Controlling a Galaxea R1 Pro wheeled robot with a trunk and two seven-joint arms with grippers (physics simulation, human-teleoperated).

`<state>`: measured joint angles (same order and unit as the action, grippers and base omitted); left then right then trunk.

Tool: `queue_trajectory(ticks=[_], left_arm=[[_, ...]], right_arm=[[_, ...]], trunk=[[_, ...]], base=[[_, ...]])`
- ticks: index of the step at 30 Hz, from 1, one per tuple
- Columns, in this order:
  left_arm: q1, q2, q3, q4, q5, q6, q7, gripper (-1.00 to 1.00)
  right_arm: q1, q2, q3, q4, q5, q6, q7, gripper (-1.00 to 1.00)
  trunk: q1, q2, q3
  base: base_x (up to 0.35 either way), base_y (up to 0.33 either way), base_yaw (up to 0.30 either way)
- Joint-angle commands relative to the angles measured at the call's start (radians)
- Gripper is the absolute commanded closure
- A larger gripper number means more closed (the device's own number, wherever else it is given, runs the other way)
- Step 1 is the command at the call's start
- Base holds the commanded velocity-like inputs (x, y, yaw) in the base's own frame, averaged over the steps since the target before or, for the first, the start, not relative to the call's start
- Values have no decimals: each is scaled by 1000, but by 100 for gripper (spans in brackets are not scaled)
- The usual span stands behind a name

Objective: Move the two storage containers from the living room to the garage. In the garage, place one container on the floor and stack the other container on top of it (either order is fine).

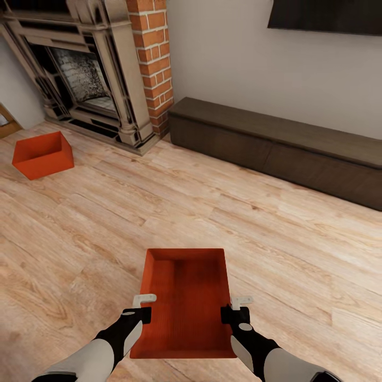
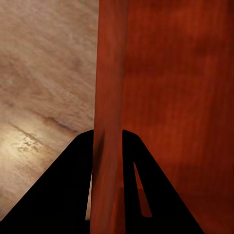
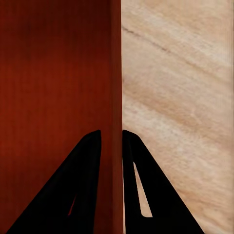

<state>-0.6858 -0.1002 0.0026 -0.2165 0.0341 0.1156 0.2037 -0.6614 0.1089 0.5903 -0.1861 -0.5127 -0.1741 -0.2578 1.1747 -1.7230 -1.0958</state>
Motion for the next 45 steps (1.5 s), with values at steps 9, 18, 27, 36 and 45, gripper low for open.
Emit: queue_trajectory(ticks=[9, 18, 27, 36, 45], left_arm=[[0, 2, 4, -3, -8, 7, 10, 100], [0, 1, 4, -1, -8, -17, 11, 100], [0, 1, 4, 0, -8, -18, 11, 100], [0, 2, 4, 0, -8, -18, 11, 100], [0, 2, 4, 0, -8, -19, 11, 100]], right_arm=[[0, -1, -3, 3, -13, -7, -6, 100], [-1, -1, -3, 3, -13, -7, -6, 100], [0, -1, -3, 3, -13, -8, -6, 100], [-1, -1, -2, 2, -10, -8, -6, 100], [-1, -1, -3, 3, -10, -8, -6, 100]], trunk=[[-35, 63, 28], [-69, 126, 56], [-104, 189, 84], [-138, 252, 112], [-173, 315, 141]], base=[[0, 0, 0], [0, 0, 0], [0, 0, 0], [0, 0, 0], [0, 0, 0]])
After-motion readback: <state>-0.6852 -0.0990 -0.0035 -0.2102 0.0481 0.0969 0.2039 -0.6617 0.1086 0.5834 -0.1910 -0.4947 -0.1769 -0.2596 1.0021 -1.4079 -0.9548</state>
